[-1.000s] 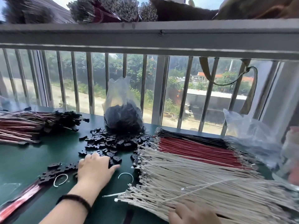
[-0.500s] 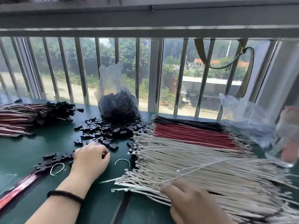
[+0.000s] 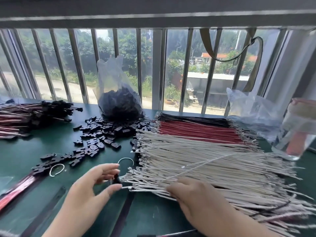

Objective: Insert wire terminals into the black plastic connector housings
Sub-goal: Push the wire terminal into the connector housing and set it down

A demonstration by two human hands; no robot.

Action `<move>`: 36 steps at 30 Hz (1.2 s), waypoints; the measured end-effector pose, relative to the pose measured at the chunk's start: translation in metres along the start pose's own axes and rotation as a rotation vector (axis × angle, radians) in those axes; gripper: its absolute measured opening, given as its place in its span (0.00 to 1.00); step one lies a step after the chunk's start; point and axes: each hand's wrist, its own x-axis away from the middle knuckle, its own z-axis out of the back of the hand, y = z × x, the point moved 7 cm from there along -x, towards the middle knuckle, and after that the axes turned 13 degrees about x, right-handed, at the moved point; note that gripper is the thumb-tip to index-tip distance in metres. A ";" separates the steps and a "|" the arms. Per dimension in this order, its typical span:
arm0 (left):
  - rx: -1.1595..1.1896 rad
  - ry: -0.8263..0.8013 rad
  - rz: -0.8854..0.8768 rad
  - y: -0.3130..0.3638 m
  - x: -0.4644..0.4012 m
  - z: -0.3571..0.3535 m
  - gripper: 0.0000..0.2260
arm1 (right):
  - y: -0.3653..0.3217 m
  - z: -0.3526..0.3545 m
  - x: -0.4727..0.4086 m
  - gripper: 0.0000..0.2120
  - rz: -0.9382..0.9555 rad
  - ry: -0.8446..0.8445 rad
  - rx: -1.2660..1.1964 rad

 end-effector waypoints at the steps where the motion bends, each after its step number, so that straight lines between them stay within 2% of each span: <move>1: 0.009 -0.042 0.005 0.001 0.011 -0.007 0.27 | -0.002 0.001 0.000 0.17 0.022 -0.005 0.029; 3: -0.048 -0.094 -0.020 0.005 0.023 -0.018 0.29 | -0.003 0.005 0.001 0.21 0.032 0.016 0.053; 5: -0.102 -0.143 -0.075 0.013 0.026 -0.024 0.25 | -0.001 0.004 0.002 0.21 0.009 0.008 -0.011; 7: -0.149 -0.185 -0.078 0.013 0.025 -0.027 0.20 | 0.002 0.002 0.003 0.16 -0.027 -0.012 -0.071; 12: -0.153 -0.161 -0.059 0.007 0.024 -0.025 0.22 | 0.004 0.000 0.002 0.04 -0.069 -0.033 -0.137; 15: -0.126 -0.144 -0.017 0.004 0.024 -0.027 0.22 | 0.002 -0.003 0.000 0.16 -0.058 -0.067 -0.099; 17: -0.174 -0.154 -0.033 0.003 0.025 -0.030 0.22 | 0.003 -0.007 0.000 0.16 -0.069 -0.079 -0.122; 20: -0.275 -0.199 -0.055 0.001 0.026 -0.036 0.26 | 0.006 -0.010 0.000 0.10 -0.081 -0.081 -0.161; 24: -0.452 -0.145 -0.144 0.009 0.031 -0.034 0.29 | 0.004 -0.009 0.001 0.05 -0.074 -0.076 -0.190; 26: -0.412 -0.130 -0.141 0.014 0.034 -0.033 0.21 | 0.004 -0.010 0.001 0.05 -0.078 -0.082 -0.185; 28: -0.316 -0.054 -0.178 0.019 0.034 -0.027 0.06 | 0.005 -0.011 0.001 0.05 -0.081 -0.086 -0.183; 29: -0.297 -0.003 -0.166 0.020 0.032 -0.022 0.08 | 0.005 -0.010 0.001 0.05 -0.082 -0.085 -0.182; 31: -0.222 0.063 -0.070 0.012 0.030 -0.012 0.19 | 0.005 -0.010 0.000 0.04 -0.084 -0.083 -0.188; 33: -0.101 0.059 0.007 0.005 0.030 -0.009 0.19 | 0.005 -0.008 0.000 0.03 -0.090 -0.075 -0.200; 36: -0.032 -0.007 -0.003 0.002 0.027 -0.012 0.24 | 0.006 -0.008 0.001 0.03 -0.100 -0.083 -0.221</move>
